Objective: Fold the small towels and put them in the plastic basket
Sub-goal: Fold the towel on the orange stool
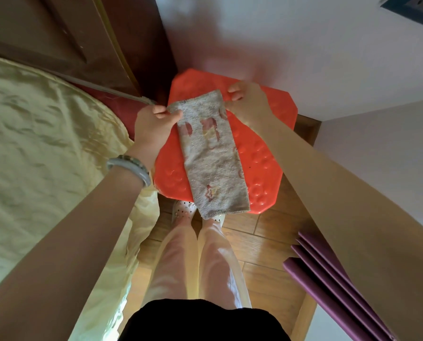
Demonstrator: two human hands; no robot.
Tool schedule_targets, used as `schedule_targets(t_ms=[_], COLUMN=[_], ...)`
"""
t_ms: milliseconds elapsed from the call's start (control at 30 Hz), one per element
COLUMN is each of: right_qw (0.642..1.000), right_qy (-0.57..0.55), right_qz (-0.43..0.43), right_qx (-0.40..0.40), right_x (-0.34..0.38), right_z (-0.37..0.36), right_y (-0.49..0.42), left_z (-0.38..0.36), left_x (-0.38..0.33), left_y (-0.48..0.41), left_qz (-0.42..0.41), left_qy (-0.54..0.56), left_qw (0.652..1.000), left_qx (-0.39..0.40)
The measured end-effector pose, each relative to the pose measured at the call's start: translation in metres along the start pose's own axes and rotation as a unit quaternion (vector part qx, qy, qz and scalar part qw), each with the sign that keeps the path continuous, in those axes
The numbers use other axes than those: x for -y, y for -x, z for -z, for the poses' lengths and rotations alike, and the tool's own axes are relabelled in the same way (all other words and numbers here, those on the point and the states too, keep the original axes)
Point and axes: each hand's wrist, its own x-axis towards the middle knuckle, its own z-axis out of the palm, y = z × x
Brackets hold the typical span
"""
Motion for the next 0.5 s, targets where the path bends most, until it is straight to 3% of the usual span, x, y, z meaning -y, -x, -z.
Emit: schedule_targets(t_ms=[167, 400, 500], right_qw=[0.999, 0.975, 0.965], right_qy=[0.014, 0.126, 0.169], right_qz=[0.037, 0.131, 0.158], right_qx=[0.016, 0.126, 0.121], right_x=[0.007, 0.018, 0.023], right_z=[-0.002, 0.010, 0.011], right_y=[-0.007, -0.012, -0.018], left_z=[-0.002, 0.014, 0.019], left_x=[-0.005, -0.009, -0.011], left_y=[-0.005, 0.007, 0.013], left_qz=[-0.010, -0.106, -0.111], left_qy=[0.064, 0.112, 0.148], left_qw=[0.998, 0.978, 0.965], left_qx=[0.000, 0.141, 0.186])
